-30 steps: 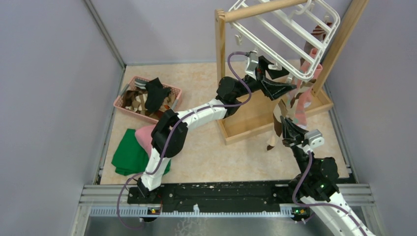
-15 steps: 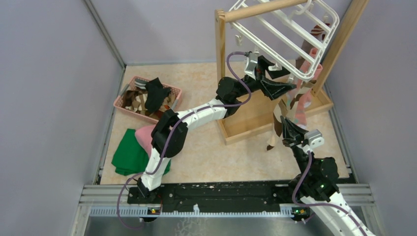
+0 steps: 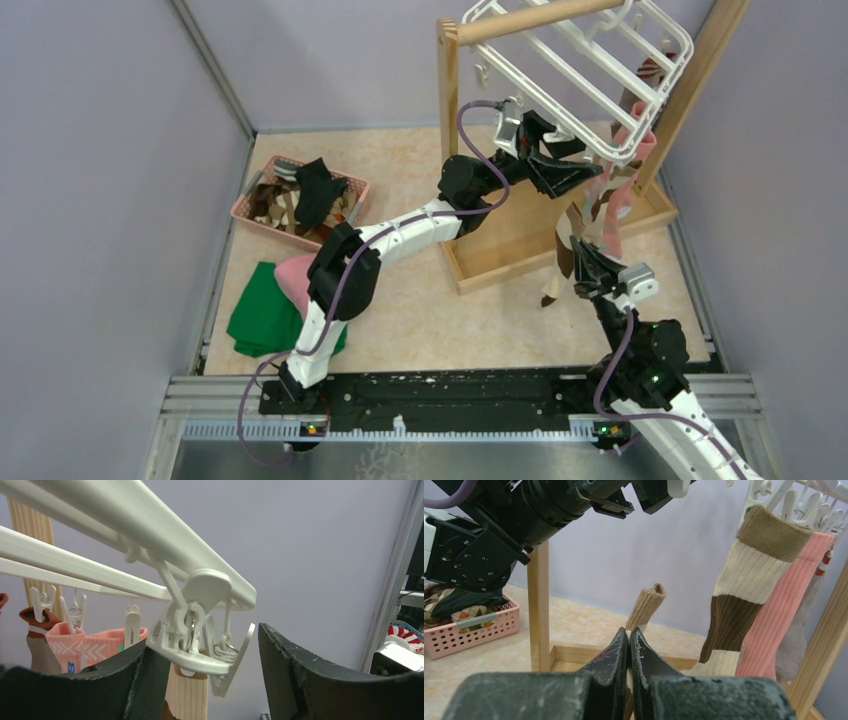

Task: Clip the socks to the hanger
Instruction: Open the clamp at the hanger.

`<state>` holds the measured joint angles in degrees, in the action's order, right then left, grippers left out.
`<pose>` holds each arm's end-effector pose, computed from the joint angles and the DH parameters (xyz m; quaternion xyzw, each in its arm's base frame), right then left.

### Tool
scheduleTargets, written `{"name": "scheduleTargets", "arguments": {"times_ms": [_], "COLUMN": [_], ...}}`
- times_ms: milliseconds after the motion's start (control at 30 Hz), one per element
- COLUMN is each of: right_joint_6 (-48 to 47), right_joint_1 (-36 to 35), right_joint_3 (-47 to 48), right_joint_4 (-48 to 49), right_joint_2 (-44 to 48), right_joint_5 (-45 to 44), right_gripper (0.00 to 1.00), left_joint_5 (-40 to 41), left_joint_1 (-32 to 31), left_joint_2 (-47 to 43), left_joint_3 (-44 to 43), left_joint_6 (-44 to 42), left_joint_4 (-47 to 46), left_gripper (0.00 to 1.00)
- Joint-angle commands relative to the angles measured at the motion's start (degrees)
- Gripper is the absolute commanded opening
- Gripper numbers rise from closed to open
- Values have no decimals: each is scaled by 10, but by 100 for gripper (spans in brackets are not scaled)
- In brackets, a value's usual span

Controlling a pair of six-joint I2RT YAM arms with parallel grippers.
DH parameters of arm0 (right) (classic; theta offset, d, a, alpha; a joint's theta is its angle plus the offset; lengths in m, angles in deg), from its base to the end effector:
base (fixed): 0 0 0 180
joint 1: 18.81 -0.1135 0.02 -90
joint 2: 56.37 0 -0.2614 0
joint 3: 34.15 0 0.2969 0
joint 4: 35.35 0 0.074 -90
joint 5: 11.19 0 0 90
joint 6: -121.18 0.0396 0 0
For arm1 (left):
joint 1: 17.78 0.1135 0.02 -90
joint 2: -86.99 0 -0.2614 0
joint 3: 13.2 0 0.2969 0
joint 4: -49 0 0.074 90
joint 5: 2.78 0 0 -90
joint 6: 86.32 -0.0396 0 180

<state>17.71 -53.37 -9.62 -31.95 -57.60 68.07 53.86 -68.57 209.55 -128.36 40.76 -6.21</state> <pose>0.1131 0.0689 0.2873 -0.1398 0.5096 0.1068 0.8422 0.3163 -0.4221 0.3749 0.3070 0.3103 -0.6945 0.5719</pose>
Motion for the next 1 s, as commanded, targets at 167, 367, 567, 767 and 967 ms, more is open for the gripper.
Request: {"name": "scheduleTargets", "arguments": {"times_ms": [167, 367, 567, 767, 967], "right_joint_6": [-4, -4, -3, -3, -1], "right_joint_1": [4, 4, 4, 4, 4], "right_joint_3": [9, 11, 10, 12, 9], "right_joint_4": [7, 5, 5, 2, 18], "right_joint_2": [5, 6, 5, 5, 5], "right_joint_5": [-6, -6, -5, -2, 8], "right_gripper": [0, 0, 0, 0, 0], "left_joint_5": [4, 7, 9, 10, 5], "left_joint_1": [-1, 5, 9, 10, 13], "left_joint_2": [3, 2, -2, 1, 1], "left_joint_3": [-20, -11, -6, -6, -6], "left_joint_6": [34, 55, 62, 72, 81], "left_joint_4": [-46, -67, -69, -76, -79], "left_gripper": [68, 58, 45, 28, 5]}}
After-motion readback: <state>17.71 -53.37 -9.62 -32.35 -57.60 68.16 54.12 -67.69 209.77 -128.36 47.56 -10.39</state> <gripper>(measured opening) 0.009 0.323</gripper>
